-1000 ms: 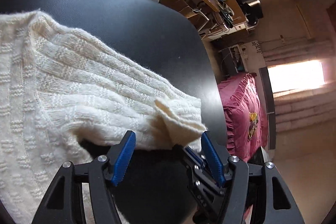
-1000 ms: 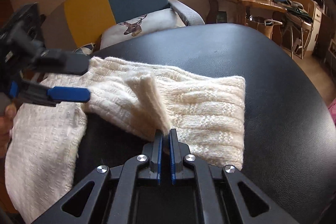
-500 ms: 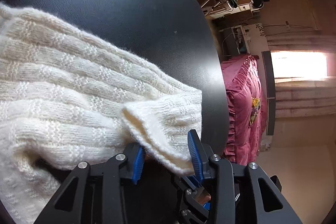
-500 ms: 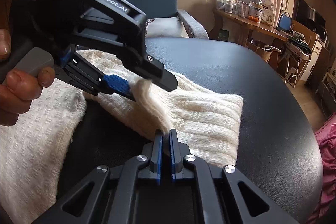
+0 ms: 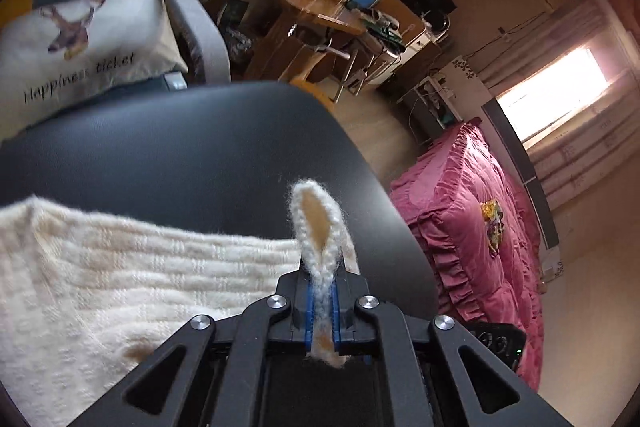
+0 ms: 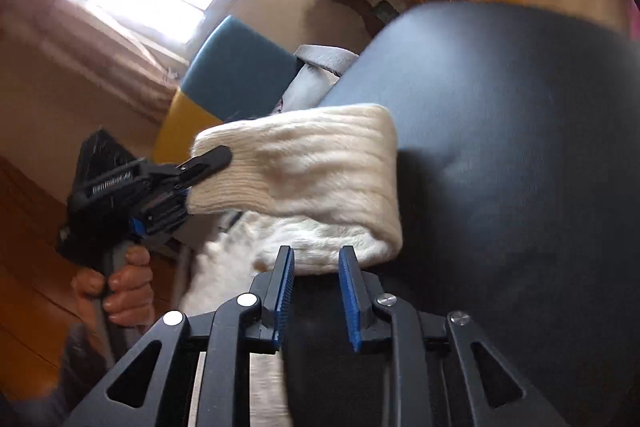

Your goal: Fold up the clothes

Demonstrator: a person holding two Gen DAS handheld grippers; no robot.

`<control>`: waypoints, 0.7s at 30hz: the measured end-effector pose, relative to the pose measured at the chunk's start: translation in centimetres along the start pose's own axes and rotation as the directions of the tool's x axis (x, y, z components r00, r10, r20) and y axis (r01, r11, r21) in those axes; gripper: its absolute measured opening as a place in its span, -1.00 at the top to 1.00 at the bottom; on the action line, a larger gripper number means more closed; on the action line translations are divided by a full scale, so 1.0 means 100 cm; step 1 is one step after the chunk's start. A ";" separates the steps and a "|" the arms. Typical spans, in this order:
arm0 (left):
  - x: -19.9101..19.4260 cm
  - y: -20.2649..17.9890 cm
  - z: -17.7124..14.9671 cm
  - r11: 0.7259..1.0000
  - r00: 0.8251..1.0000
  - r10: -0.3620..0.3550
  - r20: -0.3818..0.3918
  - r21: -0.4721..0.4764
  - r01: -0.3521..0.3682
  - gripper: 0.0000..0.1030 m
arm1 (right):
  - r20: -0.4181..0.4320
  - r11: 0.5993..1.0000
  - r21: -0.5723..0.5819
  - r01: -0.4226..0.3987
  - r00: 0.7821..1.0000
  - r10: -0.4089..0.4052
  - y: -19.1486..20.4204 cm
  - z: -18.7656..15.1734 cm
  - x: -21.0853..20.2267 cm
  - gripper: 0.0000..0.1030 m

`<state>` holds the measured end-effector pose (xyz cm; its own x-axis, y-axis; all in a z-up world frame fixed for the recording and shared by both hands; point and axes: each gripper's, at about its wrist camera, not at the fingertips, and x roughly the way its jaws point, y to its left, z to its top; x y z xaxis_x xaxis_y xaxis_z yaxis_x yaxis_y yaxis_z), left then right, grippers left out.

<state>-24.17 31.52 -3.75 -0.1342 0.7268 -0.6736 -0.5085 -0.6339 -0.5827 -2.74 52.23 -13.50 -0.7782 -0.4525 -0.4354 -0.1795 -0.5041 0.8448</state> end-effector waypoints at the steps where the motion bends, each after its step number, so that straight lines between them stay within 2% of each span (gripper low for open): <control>1: -0.011 -0.003 0.008 1.000 1.000 0.000 0.023 0.009 0.000 0.88 | 0.003 0.998 0.062 -0.021 1.000 0.021 -0.008 -0.001 -0.003 0.50; 4: -0.044 -0.005 0.029 1.000 0.996 0.013 0.089 0.017 -0.015 0.88 | -0.003 0.988 0.150 -0.035 0.999 0.036 -0.020 -0.008 -0.002 0.49; 9: -0.097 0.011 0.048 0.998 0.985 0.056 0.166 0.016 -0.059 0.88 | -0.032 0.945 0.280 -0.169 0.982 0.185 -0.018 -0.025 0.022 0.41; 11: -0.116 0.019 0.050 0.997 0.979 0.070 0.194 0.009 -0.073 0.88 | -0.020 0.894 0.377 -0.243 0.963 0.270 -0.018 -0.032 0.039 0.29; 15: -0.158 0.029 0.048 0.997 0.960 0.071 0.271 -0.006 -0.072 0.88 | 0.031 0.741 0.577 -0.345 0.915 0.402 -0.022 -0.049 0.083 0.04; 18: -0.189 0.033 0.043 0.998 0.944 0.068 0.322 -0.007 -0.070 0.88 | 0.054 0.664 0.652 -0.366 0.896 0.441 -0.016 -0.060 0.117 -0.30; 19: -0.201 0.037 0.041 0.998 0.938 0.068 0.339 -0.009 -0.069 0.88 | 0.065 0.641 0.671 -0.372 0.891 0.448 -0.014 -0.063 0.127 -0.47; 21: -0.224 0.044 0.037 0.998 0.926 0.064 0.372 -0.014 -0.063 0.88 | 0.101 0.590 0.709 -0.386 0.884 0.457 -0.011 -0.069 0.146 -0.51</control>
<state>-26.50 13.43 10.49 -0.4732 0.7308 -0.4919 -0.4870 -0.6823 -0.5452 -9.75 41.13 -22.92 -0.8306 -0.5559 0.0326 -0.2322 0.3989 0.8871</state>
